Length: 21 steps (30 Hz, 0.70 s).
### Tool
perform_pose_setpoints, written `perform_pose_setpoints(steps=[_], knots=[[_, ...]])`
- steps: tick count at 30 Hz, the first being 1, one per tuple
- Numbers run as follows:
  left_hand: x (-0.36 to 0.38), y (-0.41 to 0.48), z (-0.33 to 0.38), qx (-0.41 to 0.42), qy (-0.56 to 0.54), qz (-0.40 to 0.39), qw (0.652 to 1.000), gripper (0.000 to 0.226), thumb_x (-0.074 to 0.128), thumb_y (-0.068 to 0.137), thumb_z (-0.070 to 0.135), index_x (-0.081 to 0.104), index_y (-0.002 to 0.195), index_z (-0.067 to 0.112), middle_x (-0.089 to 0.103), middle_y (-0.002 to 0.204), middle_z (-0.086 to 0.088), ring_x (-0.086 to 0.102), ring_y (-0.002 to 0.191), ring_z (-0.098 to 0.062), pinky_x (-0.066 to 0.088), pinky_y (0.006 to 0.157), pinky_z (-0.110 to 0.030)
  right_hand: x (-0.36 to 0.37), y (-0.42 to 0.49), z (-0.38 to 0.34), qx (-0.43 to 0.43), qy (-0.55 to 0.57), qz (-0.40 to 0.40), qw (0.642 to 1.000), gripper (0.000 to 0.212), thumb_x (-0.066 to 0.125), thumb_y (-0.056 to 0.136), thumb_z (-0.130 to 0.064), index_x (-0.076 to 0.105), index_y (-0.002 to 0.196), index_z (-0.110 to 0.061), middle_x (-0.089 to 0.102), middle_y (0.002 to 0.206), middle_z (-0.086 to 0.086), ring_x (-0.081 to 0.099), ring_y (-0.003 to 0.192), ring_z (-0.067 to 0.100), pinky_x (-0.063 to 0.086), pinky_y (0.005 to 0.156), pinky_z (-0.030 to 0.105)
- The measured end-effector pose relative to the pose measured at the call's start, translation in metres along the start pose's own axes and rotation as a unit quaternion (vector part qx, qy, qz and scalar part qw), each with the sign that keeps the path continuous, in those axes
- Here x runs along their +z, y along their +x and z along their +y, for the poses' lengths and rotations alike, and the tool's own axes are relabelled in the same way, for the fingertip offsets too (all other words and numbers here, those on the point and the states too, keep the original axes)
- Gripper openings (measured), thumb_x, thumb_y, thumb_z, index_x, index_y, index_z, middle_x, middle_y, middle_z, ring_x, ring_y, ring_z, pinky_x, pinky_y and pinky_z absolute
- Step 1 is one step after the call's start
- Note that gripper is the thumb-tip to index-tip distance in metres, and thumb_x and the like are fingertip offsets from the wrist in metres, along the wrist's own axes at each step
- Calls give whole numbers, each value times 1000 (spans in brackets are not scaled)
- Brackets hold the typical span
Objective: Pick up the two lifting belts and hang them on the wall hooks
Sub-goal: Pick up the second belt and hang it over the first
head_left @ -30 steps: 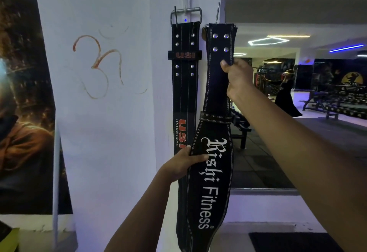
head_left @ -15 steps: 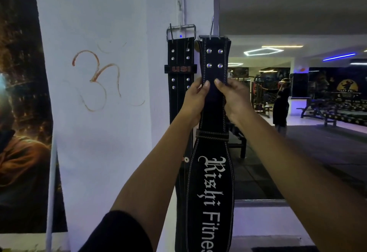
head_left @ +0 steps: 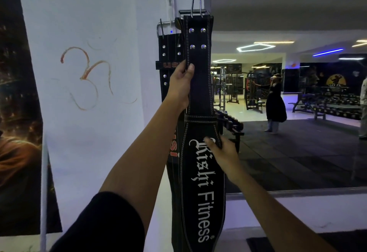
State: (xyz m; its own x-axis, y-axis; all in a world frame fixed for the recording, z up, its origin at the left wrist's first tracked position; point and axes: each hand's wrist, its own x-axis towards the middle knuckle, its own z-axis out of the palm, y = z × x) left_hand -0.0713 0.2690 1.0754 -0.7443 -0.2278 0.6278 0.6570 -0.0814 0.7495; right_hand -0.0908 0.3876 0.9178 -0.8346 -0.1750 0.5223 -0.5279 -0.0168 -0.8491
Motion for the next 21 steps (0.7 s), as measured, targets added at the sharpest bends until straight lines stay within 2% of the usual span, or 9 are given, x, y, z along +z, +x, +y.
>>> perform_pose_setpoints(steps=[2,4,6,8,9,14,16,19,21], knots=[[0,1,2,2,2,-4,1000,40,42,99,18,41,139,14,59,120,0,58,110,-16,52,91,-33,0,-6,11,0,-3,21,1000,36,59,88,-29,65,98,5,64,98,37,61,96,47,46,69,36],[0,3,3,2,6,3,1000,40,42,99,18,40,139,14,55,133,-6,54,121,-22,48,100,-40,0,3,4,-15,-5,35,999,50,61,85,-35,61,92,14,59,82,39,58,73,40,41,57,33],[2,6,7,8,-5,6,1000,39,42,99,18,42,138,12,53,138,-13,56,119,-24,48,100,-41,-1,12,-5,-26,8,34,999,36,64,85,-29,63,84,8,61,72,29,59,63,27,41,59,20],[3,8,13,15,-10,11,1000,38,41,99,17,43,137,10,54,137,-14,58,113,-23,50,98,-41,-3,6,3,-24,3,23,999,8,68,82,-21,65,85,-14,66,73,-2,65,64,-1,47,61,9],[3,10,14,16,-13,13,1000,38,41,99,18,42,137,10,53,138,-14,57,116,-24,50,98,-41,-4,-1,13,-17,1,16,1000,9,70,80,-19,64,88,-19,66,78,-10,65,67,-8,47,61,4],[1,11,10,16,-23,4,1000,37,41,100,18,45,136,9,57,132,-15,60,104,-19,54,91,-38,-4,-11,25,10,16,33,999,23,72,79,-15,68,99,-6,67,80,-9,66,68,-5,50,61,5],[3,11,8,15,-30,0,999,38,41,100,18,44,136,8,58,130,-15,61,98,-17,56,86,-34,-2,4,10,-19,13,64,998,21,70,80,-21,67,93,-5,70,80,4,67,69,5,53,67,17],[4,13,8,15,-37,1,999,40,41,99,18,43,138,8,59,125,-13,61,94,-15,56,81,-31,1,18,4,-56,16,117,991,39,69,82,-28,61,87,10,65,84,34,61,71,41,49,66,35],[3,12,7,13,-40,0,999,39,42,99,18,43,137,9,62,114,-5,62,91,-12,57,80,-30,3,13,14,-55,7,137,989,38,67,82,-32,63,88,6,66,87,32,63,80,43,53,71,44]])
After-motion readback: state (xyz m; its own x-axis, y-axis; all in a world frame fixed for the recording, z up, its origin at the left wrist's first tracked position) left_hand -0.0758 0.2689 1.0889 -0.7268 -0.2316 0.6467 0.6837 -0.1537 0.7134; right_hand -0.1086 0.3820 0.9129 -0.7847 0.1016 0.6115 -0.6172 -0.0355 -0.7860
